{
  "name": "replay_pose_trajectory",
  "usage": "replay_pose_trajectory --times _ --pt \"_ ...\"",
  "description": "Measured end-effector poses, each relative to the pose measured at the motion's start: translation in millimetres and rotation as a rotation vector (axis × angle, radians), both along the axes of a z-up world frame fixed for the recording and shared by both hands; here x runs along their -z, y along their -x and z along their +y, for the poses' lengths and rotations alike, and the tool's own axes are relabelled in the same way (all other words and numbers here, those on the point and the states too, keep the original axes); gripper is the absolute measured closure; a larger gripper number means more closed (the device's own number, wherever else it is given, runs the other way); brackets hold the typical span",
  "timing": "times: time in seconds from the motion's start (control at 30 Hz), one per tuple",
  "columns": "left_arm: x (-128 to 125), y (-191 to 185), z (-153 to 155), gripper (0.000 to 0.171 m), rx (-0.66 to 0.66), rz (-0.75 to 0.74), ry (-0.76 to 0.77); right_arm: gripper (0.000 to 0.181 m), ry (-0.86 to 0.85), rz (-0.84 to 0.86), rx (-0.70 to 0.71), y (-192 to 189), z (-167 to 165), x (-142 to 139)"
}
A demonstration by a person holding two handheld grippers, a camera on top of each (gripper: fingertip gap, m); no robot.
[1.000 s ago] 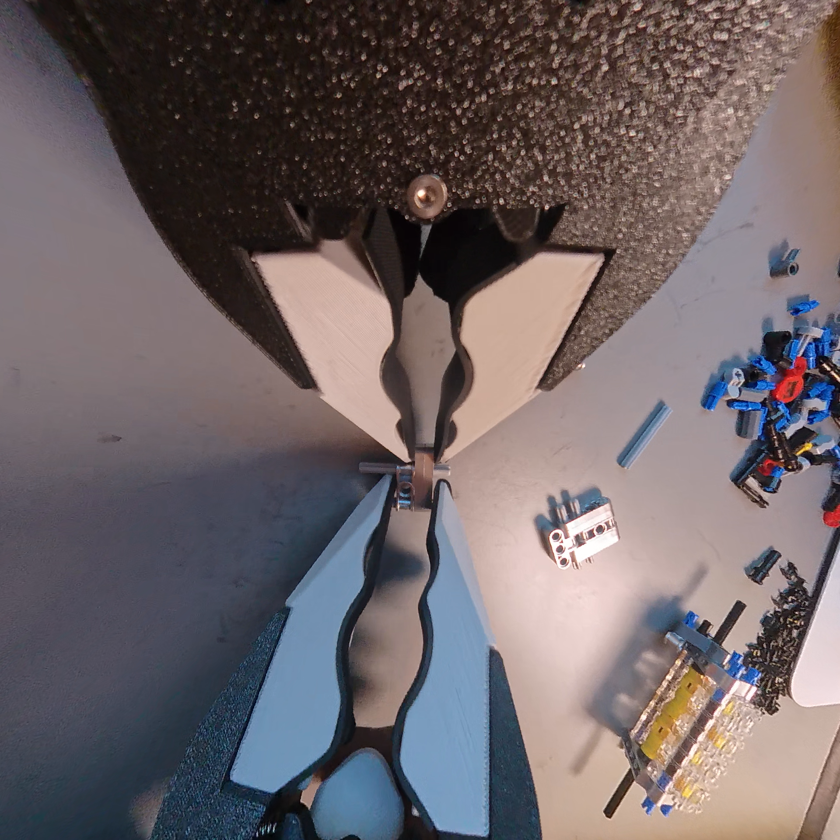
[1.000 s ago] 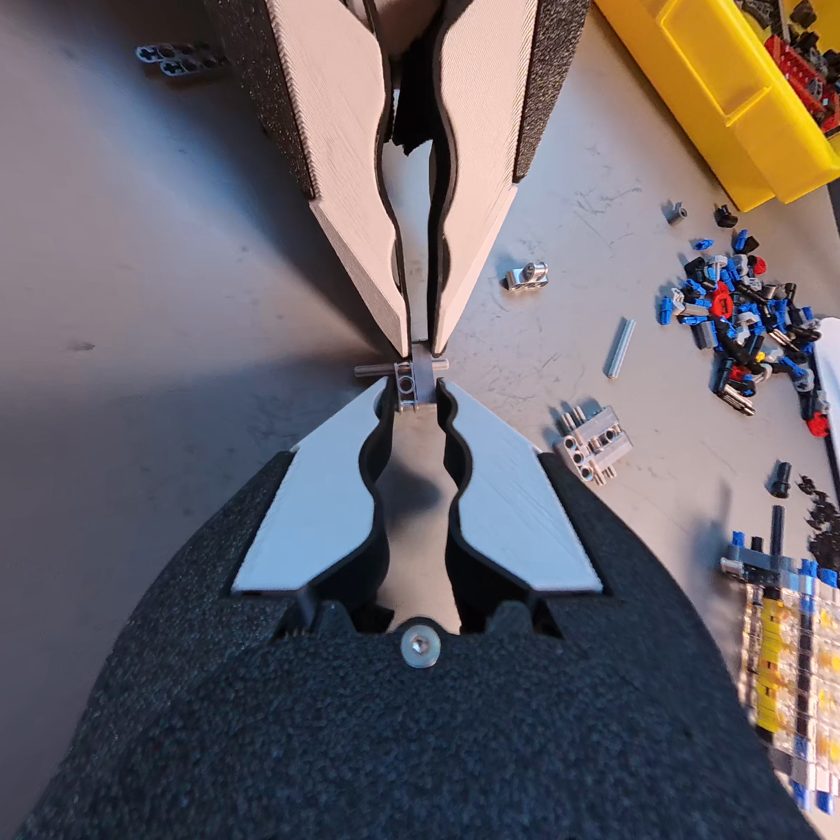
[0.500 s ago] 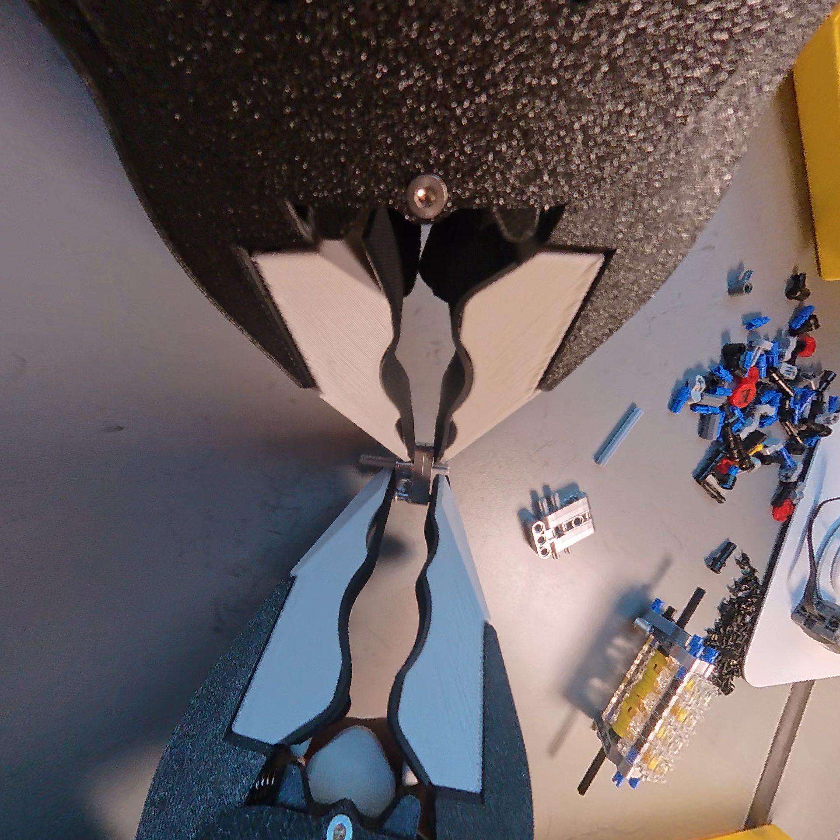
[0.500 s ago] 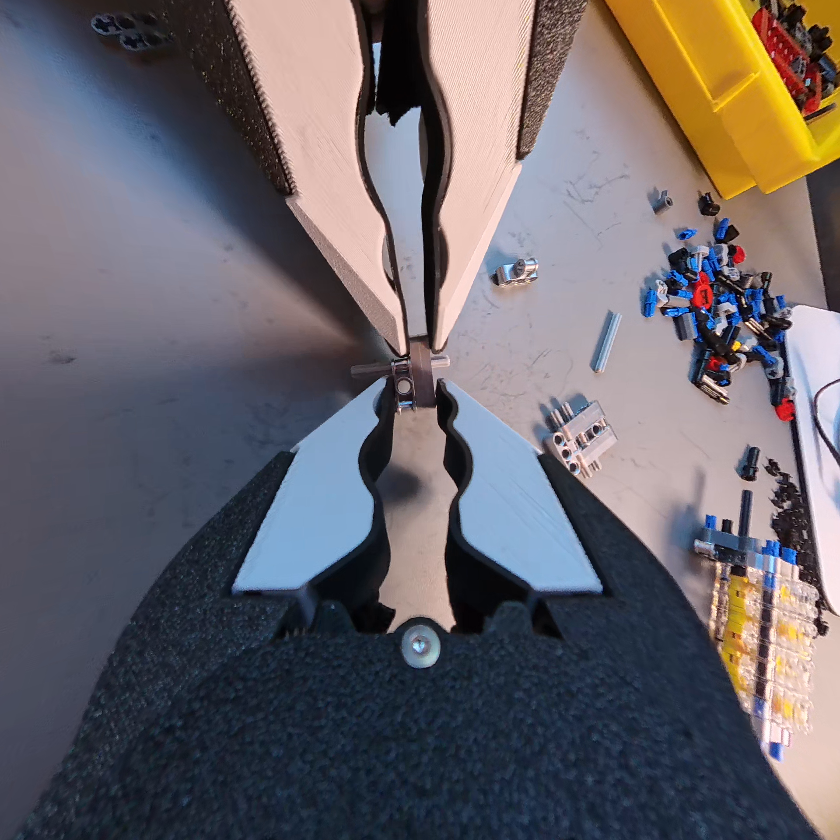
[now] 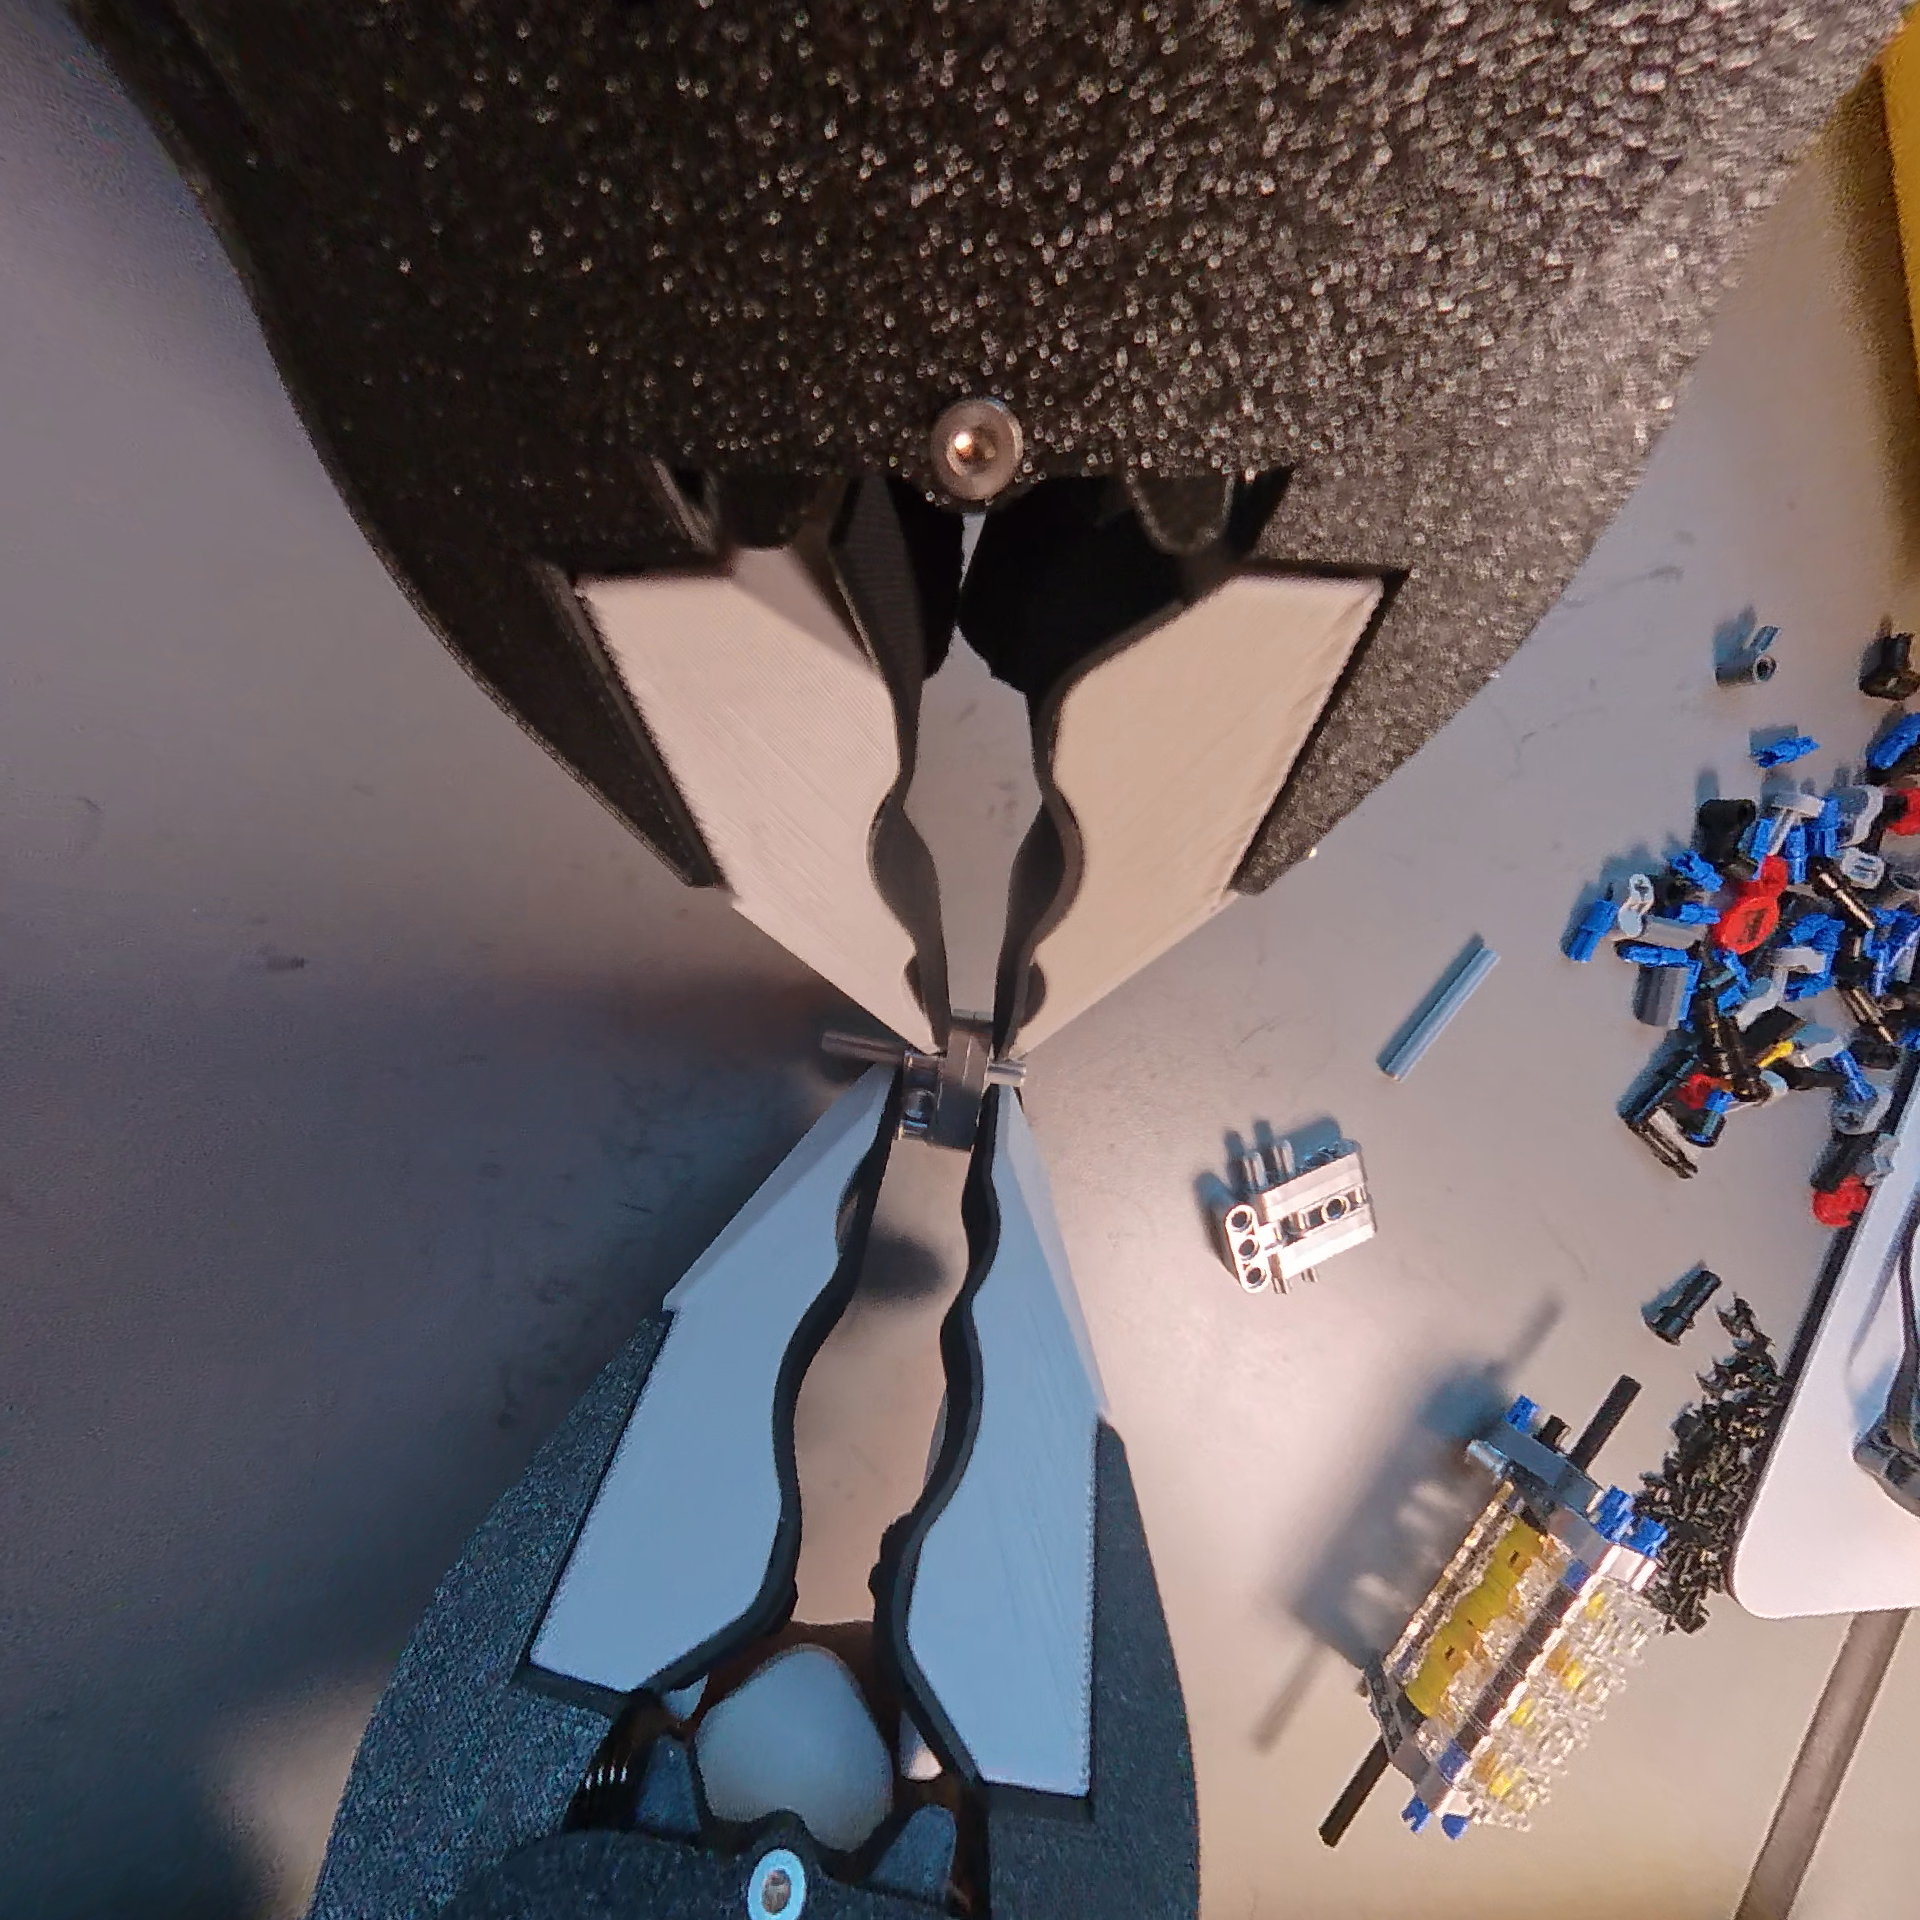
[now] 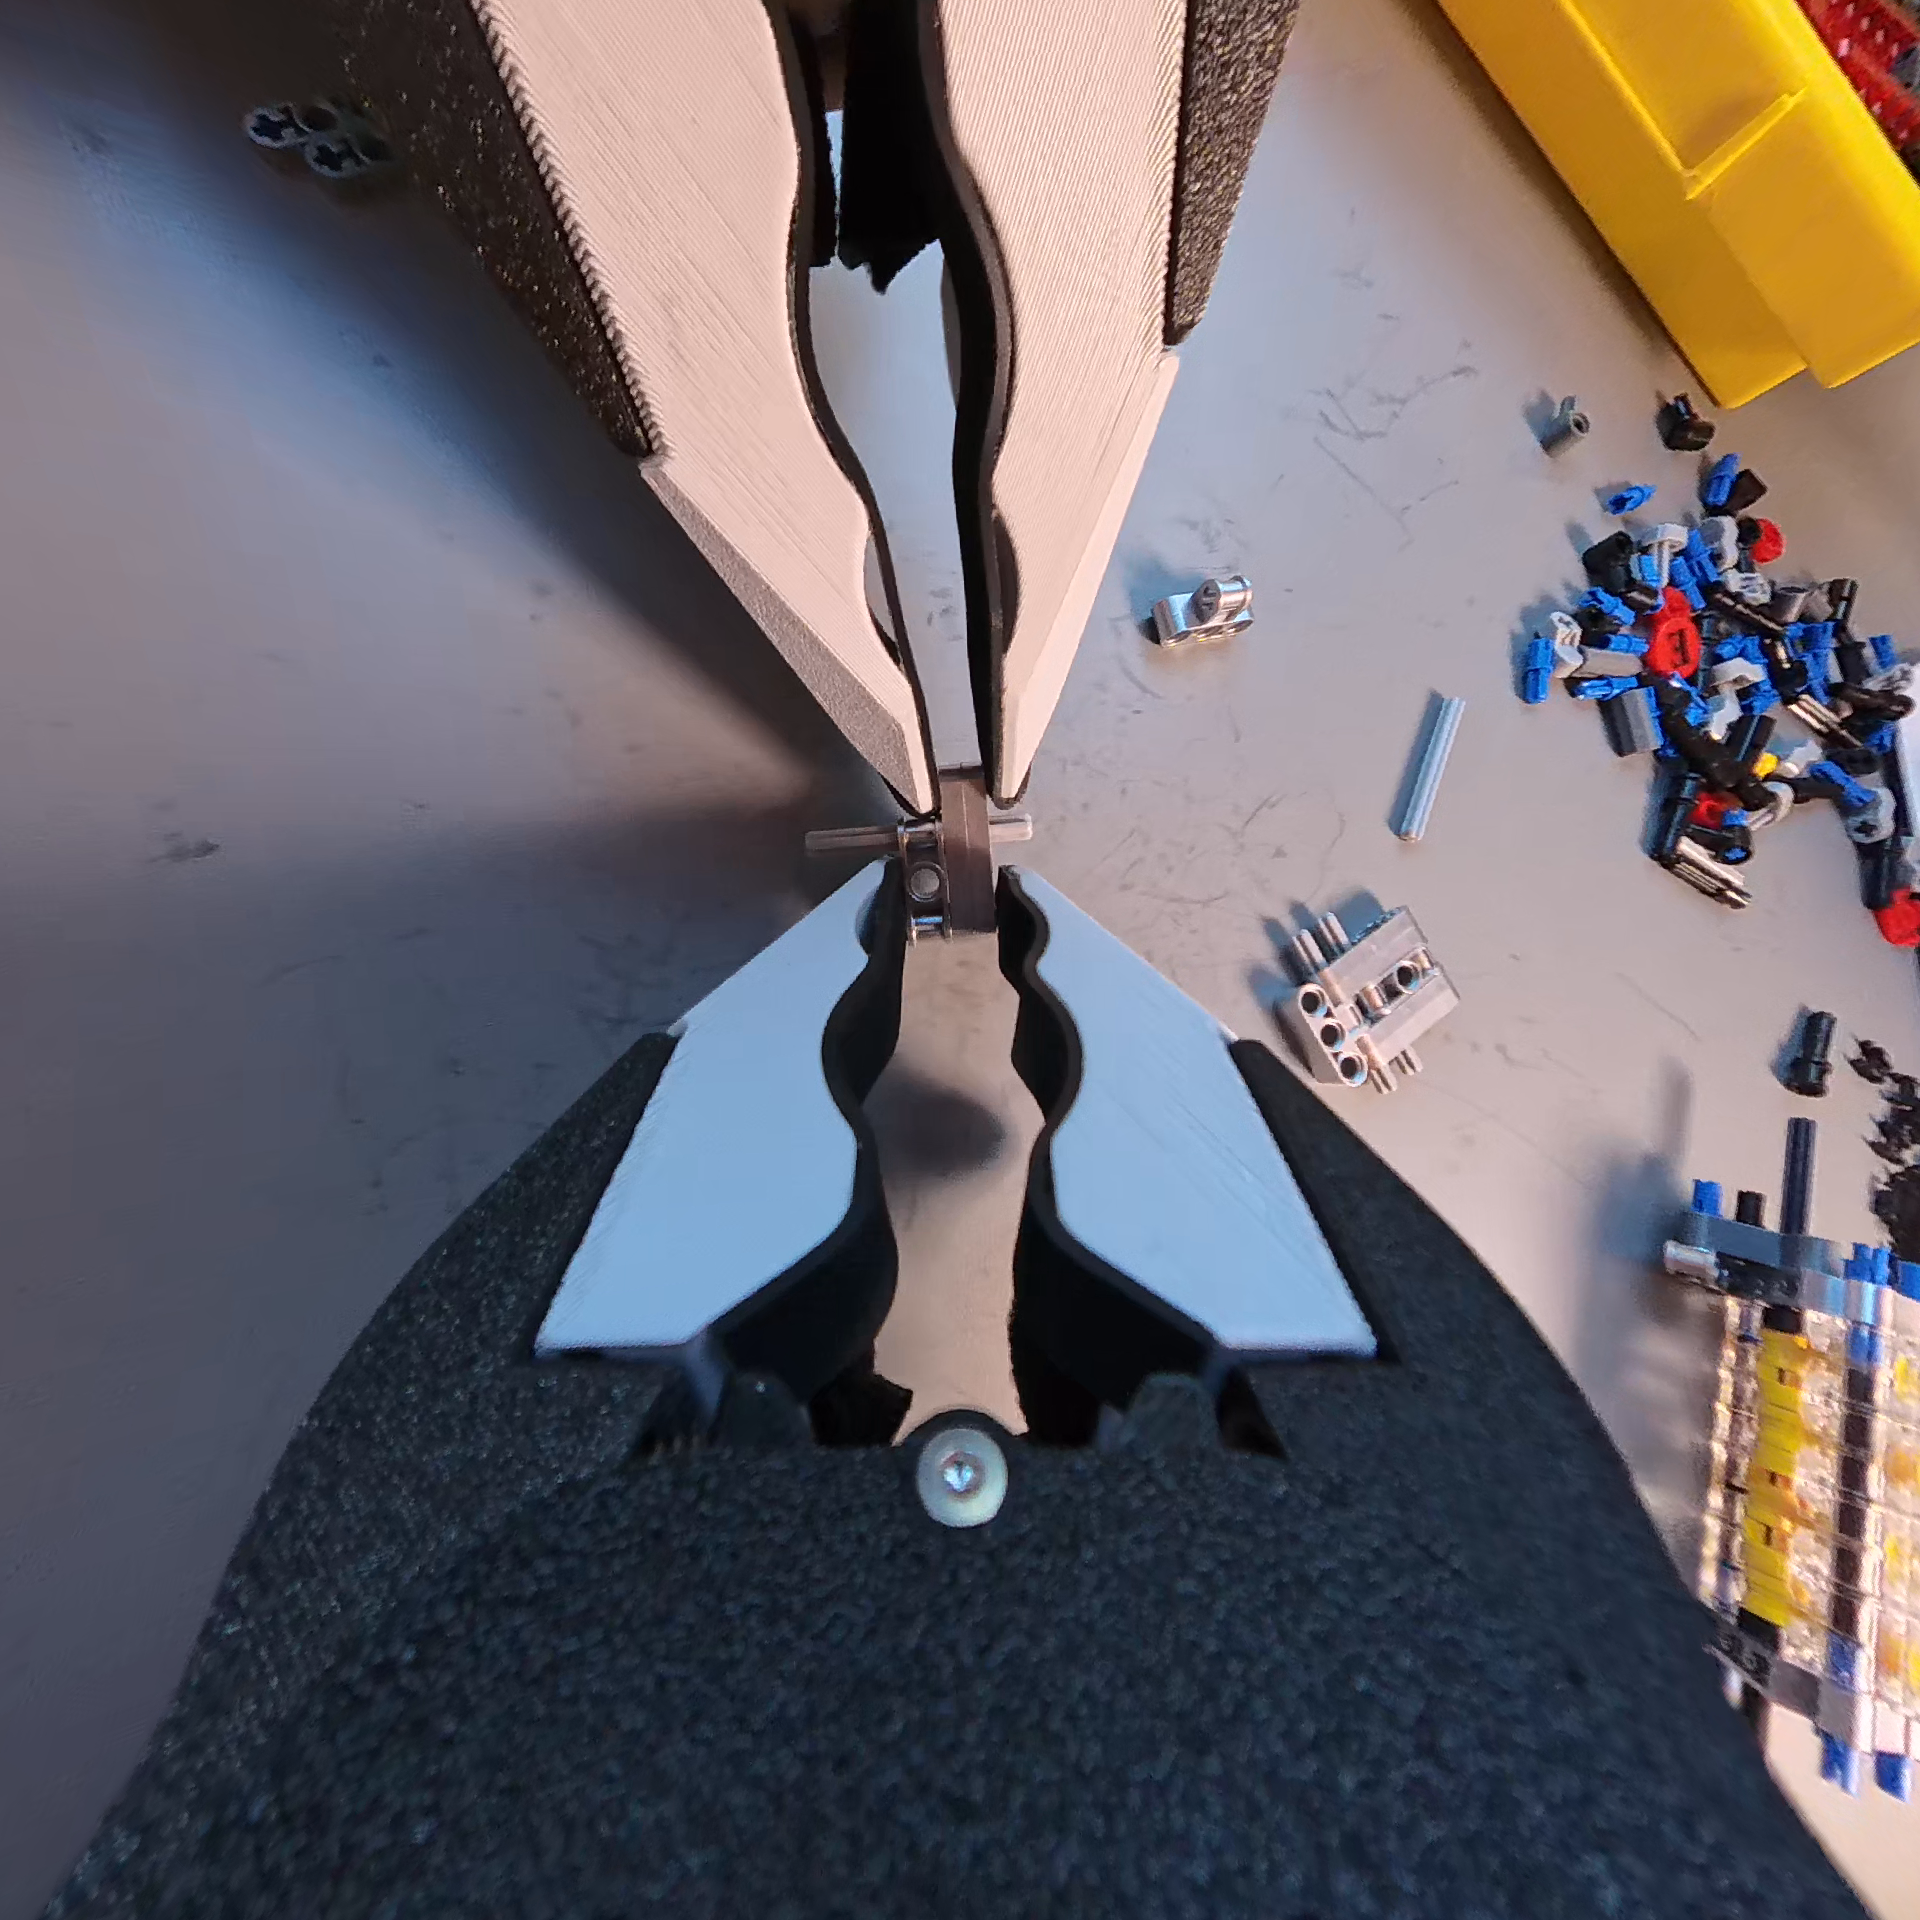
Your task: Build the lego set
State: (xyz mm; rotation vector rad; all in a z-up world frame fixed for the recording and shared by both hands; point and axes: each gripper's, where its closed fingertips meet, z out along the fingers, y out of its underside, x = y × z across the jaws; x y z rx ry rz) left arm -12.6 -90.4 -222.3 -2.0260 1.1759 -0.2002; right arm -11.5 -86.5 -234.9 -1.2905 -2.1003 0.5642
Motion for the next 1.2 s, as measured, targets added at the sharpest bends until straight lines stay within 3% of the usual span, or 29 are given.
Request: replay_pose_trajectory --times 0.6,0.67,0.73,0.83,0.97,1.2 --pt "1 3 0 0.166 0.022 0.012 -0.021 0.166 0.014 0.016 0.014 2 1 -1" --pt "1 4 1 0.166 0.024 0.032 -0.039 0.158 -0.014 0.059 0.007 3 4 -7" --pt "0 4 3 0.166 0.027 0.036 -0.059 0.137 0.0 0.078 0.019 1 9 -13" --pt "1 4 3 0.166 0.03 0.036 -0.058 0.133 0.058 0.116 0.01 -1 10 -22" --pt "13 4 -1 0.166 0.021 0.027 0.029 0.138 0.046 0.091 -0.006 -6 11 -18" --pt "15 4 -5 0.165 -0.007 -0.156 0.191 0.141 0.083 0.069 -0.024 -7 8 -11"
